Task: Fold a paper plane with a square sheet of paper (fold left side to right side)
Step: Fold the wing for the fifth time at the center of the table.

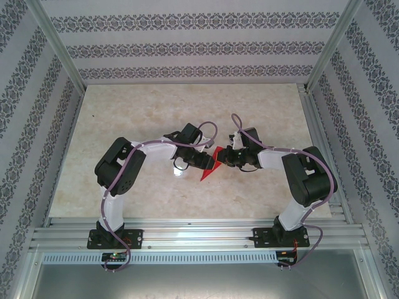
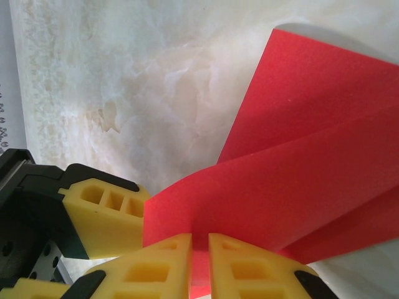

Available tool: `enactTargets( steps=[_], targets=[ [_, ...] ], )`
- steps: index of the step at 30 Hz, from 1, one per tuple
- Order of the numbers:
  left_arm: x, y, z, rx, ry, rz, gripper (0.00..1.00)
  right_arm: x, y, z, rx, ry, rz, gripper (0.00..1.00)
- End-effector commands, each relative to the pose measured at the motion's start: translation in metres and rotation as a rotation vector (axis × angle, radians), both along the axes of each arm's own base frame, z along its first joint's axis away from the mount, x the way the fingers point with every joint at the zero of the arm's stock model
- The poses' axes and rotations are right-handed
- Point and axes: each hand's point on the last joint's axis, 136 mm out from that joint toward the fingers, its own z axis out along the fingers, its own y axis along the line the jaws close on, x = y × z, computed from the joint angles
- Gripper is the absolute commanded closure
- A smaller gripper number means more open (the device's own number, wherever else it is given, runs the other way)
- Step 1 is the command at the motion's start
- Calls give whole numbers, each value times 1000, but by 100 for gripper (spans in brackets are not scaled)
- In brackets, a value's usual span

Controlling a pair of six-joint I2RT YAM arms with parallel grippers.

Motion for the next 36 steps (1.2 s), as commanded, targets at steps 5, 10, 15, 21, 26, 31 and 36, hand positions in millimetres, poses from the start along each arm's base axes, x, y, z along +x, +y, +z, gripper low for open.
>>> enactTargets(
  steps=[5, 10, 15, 21, 26, 31, 36],
  targets=[
    [15, -8, 7, -36, -27, -14, 66, 7, 3, 4, -10, -17, -2, 85],
    [16, -9, 2, -31, -19, -13, 70, 8, 3, 5, -8, -20, 0, 85],
    [17, -9, -3, -18, -16, -8, 71, 7, 4, 5, -8, -20, 6, 85],
    [16, -16, 2, -65, -13, -30, 85, 7, 5, 4, -9, -18, 7, 85],
    [14, -18, 3, -82, -11, -38, 95, 6, 4, 4, -9, -16, 7, 85],
    [14, -19, 2, -93, -4, -39, 100, 6, 5, 9, 3, -26, 13, 85],
    [14, -19, -1, -89, 5, -36, 100, 6, -4, 19, 5, -44, 4, 83]
  ],
)
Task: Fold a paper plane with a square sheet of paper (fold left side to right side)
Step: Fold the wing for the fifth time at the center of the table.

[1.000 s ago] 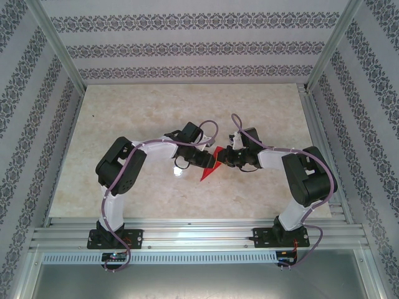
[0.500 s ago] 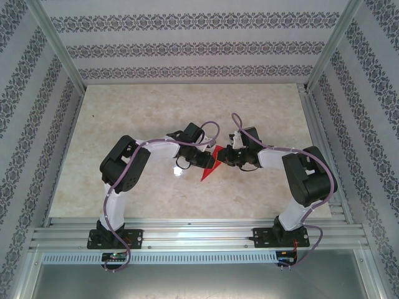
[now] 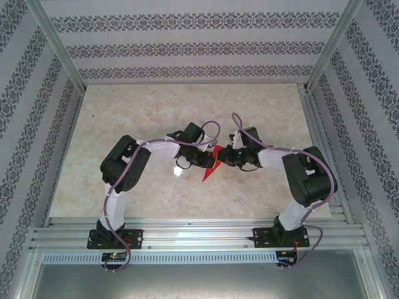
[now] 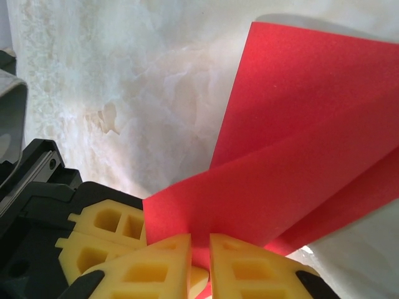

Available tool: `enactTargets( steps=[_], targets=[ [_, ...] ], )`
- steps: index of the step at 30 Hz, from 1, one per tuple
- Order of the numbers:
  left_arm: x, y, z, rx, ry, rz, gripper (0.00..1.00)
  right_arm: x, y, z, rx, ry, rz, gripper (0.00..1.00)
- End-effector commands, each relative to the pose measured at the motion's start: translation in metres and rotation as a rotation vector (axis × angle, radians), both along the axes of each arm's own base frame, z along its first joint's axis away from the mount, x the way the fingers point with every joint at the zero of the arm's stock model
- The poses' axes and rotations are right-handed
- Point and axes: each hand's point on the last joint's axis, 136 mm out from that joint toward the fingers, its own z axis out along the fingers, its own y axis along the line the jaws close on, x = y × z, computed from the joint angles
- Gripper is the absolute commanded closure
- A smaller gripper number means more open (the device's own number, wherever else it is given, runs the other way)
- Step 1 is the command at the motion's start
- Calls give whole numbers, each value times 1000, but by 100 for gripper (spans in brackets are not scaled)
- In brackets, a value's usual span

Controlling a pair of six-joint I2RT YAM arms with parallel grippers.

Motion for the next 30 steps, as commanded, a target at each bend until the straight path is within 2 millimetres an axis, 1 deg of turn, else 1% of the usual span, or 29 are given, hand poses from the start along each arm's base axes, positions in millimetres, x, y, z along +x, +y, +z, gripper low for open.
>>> enactTargets(
  steps=[1, 6, 9, 12, 16, 20, 26, 30],
  targets=[
    [9, -5, 3, -37, -9, -1, 100, 5, -5, 19, 9, -53, 5, 83],
    [9, -6, -2, -38, 9, 5, 100, 4, -20, 27, -10, -67, -13, 82],
    [8, -8, -3, -47, 18, -1, 100, 3, -20, 30, -5, -72, -8, 83],
    [7, -10, -3, -56, 30, -7, 100, 4, -20, 27, -7, -69, -11, 83],
    [7, -10, -5, -54, 41, -13, 100, 7, -26, 20, -26, -59, -40, 83],
    [8, -11, -5, -58, 45, -17, 100, 13, -34, 22, -24, -64, -69, 83],
    [9, -13, -10, -58, 62, -14, 100, 14, -32, 25, -9, -67, -61, 84],
    [10, -12, -12, -55, 63, -6, 100, 10, -26, 22, 1, -55, -54, 86]
  ],
)
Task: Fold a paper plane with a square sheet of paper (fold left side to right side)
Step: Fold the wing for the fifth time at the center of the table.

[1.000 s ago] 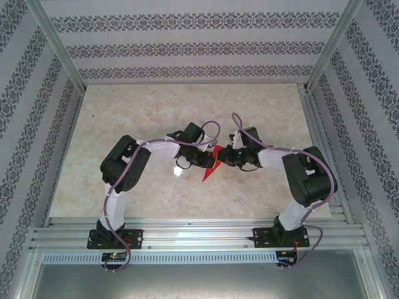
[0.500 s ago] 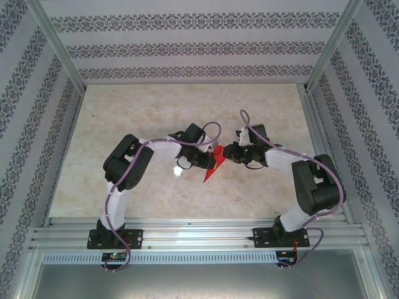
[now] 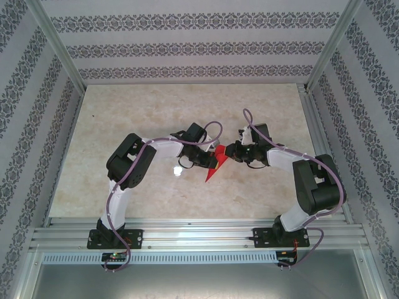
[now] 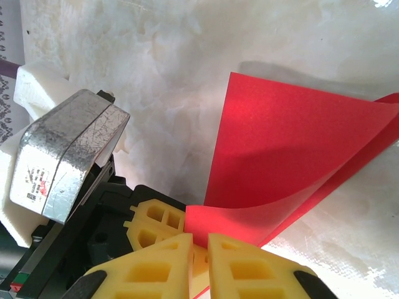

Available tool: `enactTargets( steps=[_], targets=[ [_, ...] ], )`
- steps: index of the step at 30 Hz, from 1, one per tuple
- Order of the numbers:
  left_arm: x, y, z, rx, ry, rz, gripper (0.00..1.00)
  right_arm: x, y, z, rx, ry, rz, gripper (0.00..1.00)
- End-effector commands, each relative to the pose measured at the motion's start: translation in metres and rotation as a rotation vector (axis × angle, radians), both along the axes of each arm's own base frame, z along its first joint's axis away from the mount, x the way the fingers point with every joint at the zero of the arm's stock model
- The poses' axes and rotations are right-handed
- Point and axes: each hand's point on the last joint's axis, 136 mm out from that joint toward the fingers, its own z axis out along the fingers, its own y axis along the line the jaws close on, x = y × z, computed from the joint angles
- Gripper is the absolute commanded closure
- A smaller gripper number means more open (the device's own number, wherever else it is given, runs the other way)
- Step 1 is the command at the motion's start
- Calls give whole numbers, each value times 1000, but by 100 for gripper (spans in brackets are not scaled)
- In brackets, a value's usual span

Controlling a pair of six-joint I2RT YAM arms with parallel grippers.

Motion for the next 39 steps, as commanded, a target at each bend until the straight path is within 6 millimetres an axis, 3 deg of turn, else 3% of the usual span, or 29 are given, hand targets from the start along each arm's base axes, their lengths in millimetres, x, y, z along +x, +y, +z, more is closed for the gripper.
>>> enactTargets(
  steps=[1, 17, 39],
  targets=[
    [10, 1, -4, -7, 1, 24, 100, -3, 7, -3, 13, -2, 14, 87],
    [13, 8, -14, 25, 22, 51, 100, -8, 30, -26, 30, 45, 41, 89],
    [11, 10, -24, 45, 57, 56, 100, -1, 21, -53, -49, 79, 6, 89]
  ],
)
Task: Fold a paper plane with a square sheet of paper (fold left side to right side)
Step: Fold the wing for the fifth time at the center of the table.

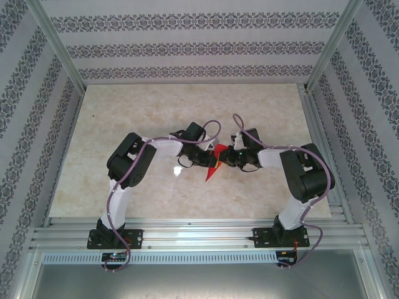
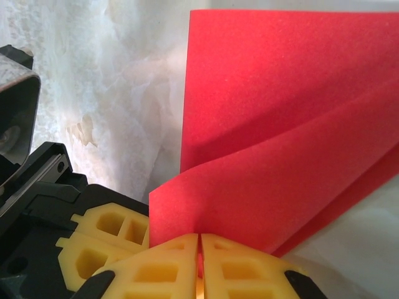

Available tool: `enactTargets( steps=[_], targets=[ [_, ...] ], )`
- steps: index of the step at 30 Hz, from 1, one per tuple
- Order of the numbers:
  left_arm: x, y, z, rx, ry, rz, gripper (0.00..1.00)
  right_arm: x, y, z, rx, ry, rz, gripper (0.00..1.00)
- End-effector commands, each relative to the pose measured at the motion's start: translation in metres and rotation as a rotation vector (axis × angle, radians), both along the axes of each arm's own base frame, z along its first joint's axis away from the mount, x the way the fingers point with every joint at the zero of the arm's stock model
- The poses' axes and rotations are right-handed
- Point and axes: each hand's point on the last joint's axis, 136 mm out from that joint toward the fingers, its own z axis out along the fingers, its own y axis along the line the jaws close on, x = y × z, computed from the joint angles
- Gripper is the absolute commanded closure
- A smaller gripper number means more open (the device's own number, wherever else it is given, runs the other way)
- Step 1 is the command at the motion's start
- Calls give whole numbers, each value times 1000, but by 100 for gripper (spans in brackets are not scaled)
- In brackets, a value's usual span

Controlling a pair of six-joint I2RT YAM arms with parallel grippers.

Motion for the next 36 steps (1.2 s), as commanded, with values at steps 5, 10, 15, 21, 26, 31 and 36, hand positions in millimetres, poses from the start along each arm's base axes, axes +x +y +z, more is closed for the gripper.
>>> enactTargets(
  steps=[5, 10, 15, 21, 26, 31, 36],
  targets=[
    [5, 8, -23, 49, 25, 29, 100, 3, -7, -19, -78, 20, -22, 90],
    [6, 8, -22, 47, 25, 31, 99, 0, -10, -25, -108, 47, -25, 90],
    [4, 9, -15, 44, 16, 33, 94, -5, -15, -34, -148, 77, -25, 91],
    [4, 17, 1, 60, -12, 43, 85, -11, -20, -43, -196, 106, -20, 91],
    [3, 34, 16, 85, -34, 76, 75, -14, -22, -46, -216, 113, -13, 91],
    [-4, 44, 37, 62, -51, 104, 78, -14, -20, -44, -212, 106, -7, 91],
    [-12, 26, 55, -50, -29, 89, 93, -13, -19, -43, -210, 102, -2, 91]
  ],
)
